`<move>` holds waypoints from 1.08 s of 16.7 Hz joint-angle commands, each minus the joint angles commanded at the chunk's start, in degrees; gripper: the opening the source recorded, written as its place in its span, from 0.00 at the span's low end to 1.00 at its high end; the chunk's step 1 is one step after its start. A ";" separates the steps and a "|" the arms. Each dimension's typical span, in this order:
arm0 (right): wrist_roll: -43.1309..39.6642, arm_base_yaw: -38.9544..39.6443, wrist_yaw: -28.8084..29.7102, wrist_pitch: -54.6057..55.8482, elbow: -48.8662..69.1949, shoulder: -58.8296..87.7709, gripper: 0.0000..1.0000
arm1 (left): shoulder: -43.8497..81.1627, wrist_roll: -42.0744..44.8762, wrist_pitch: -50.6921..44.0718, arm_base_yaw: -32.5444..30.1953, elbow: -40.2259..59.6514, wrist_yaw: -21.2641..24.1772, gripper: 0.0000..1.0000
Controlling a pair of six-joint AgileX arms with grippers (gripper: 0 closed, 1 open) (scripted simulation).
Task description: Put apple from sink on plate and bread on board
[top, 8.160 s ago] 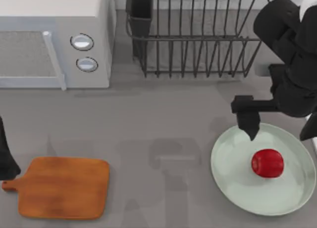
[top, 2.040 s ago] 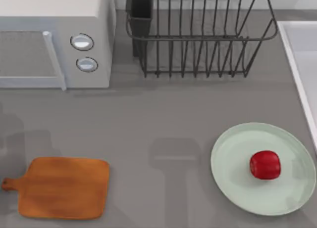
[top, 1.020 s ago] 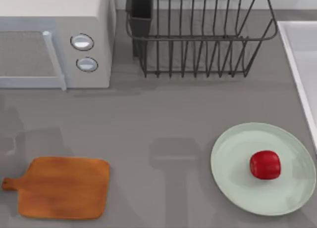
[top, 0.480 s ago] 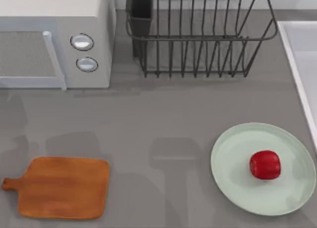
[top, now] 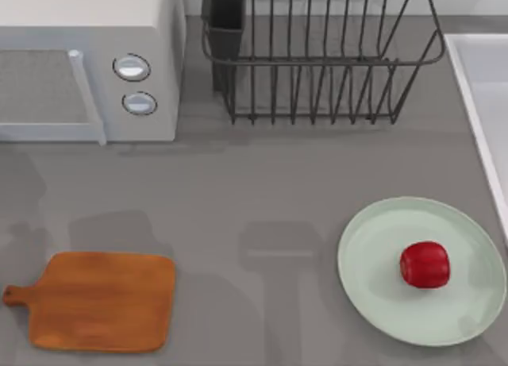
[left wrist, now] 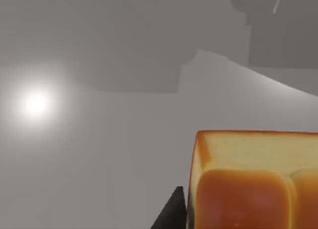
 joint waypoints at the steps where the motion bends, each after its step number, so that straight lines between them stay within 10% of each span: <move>1: 0.00 0.00 0.00 0.00 0.00 0.00 1.00 | 0.45 -3.50 -0.02 -0.26 -0.29 0.11 0.00; 18: 0.00 0.00 0.00 0.00 0.00 0.00 1.00 | 3.94 -119.26 -1.90 -15.76 -11.36 2.87 0.00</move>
